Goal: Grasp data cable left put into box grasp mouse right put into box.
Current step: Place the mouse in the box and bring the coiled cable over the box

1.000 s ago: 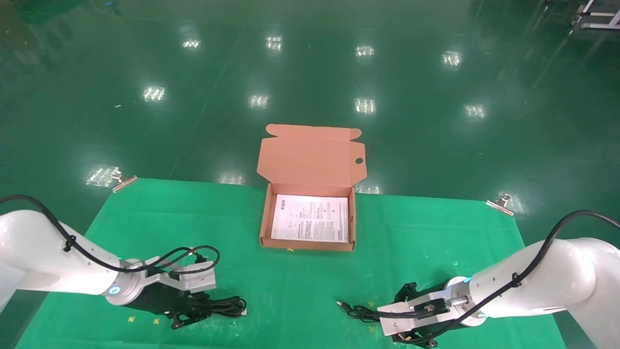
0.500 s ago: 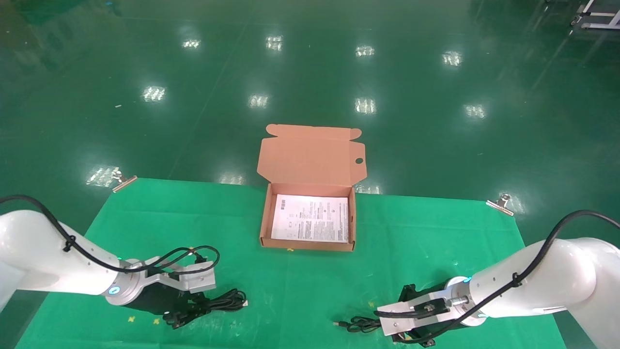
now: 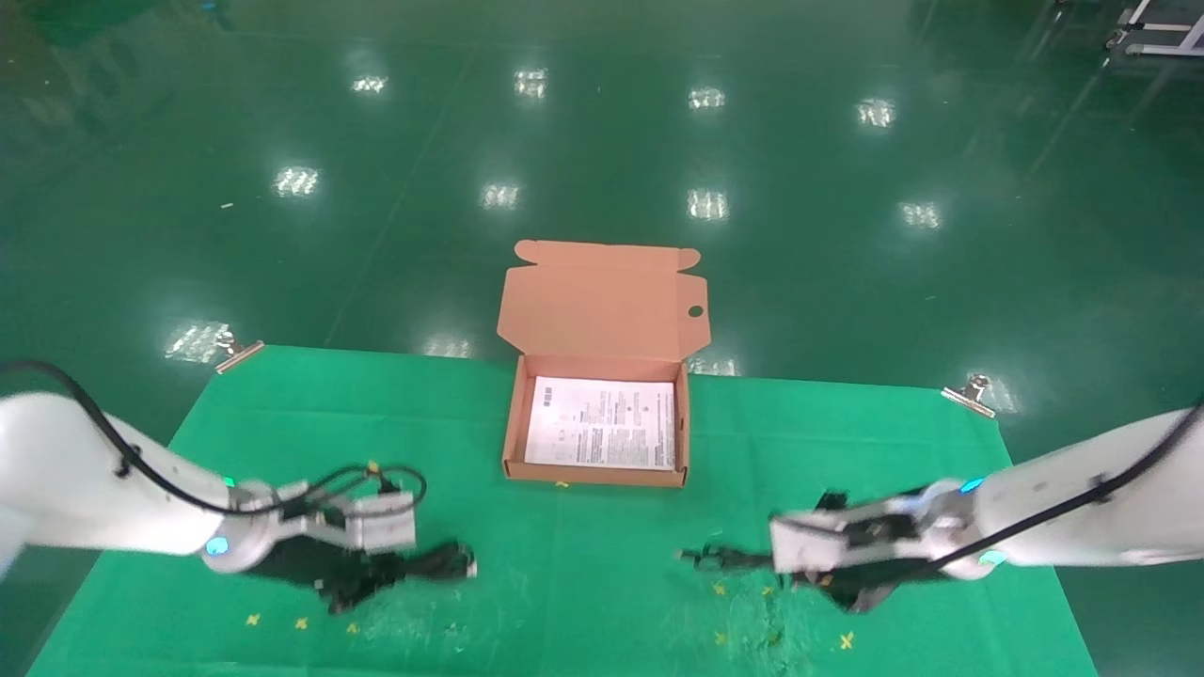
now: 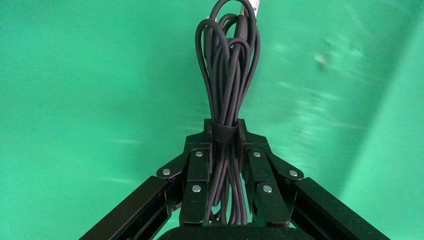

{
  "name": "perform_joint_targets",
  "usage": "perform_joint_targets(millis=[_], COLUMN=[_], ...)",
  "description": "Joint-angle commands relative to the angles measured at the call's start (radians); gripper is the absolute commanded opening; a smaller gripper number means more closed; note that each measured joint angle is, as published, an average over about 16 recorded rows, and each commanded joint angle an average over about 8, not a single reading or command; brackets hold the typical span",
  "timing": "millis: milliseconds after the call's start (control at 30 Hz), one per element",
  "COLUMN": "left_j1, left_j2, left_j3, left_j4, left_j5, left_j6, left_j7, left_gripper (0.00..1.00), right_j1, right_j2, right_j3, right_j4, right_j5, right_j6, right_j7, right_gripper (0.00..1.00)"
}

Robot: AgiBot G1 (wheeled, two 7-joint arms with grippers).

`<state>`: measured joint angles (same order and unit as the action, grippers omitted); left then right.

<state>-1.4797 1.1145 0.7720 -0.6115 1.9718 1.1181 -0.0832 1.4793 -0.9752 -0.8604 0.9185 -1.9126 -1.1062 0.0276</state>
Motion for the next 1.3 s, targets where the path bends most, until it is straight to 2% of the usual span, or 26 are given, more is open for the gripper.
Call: perform_joint_targets(millis=[33,233,467,667,833,1000,1300], left_j1=[-0.010,-0.041,-0.076,-0.120,-0.153,-0.165,-0.155], left_j2=[-0.010,-0.054,-0.051,-0.016,0.004,0.010,-0.026], left_j3=[-0.001,-0.022,-0.036,-0.040,-0.047,-0.050,-0.044], left_j4=[-0.038,-0.246,-0.409,-0.435,-0.429,-0.432,-0.430], left_j5=[0.003,0.022,0.091,0.187,0.262,0.294,0.328], left_j6=[-0.002,-0.028,-0.096,-0.175,-0.230,-0.249,-0.242], left_j7=[0.004,-0.059,-0.142,-0.190,-0.230,-0.253,-0.256], left_gripper=[0.00,0.00,0.00,0.00,0.00,0.00,0.00], right_j1=[0.024,0.139,0.273,0.369,0.420,0.448,0.422], right_j2=[0.035,0.036,-0.082,-0.221,-0.308,-0.353,-0.373], right_j3=[0.026,0.082,0.128,0.151,0.162,0.166,0.139], right_j4=[0.024,0.059,0.003,-0.130,-0.248,-0.312,-0.314], right_j5=[0.014,0.007,0.044,0.092,0.127,0.149,0.171], right_j6=[0.006,0.073,0.158,0.228,0.256,0.257,0.278], right_j7=[0.031,0.063,0.009,-0.108,-0.195,-0.245,-0.243], right_gripper=[0.00,0.00,0.00,0.00,0.00,0.00,0.00])
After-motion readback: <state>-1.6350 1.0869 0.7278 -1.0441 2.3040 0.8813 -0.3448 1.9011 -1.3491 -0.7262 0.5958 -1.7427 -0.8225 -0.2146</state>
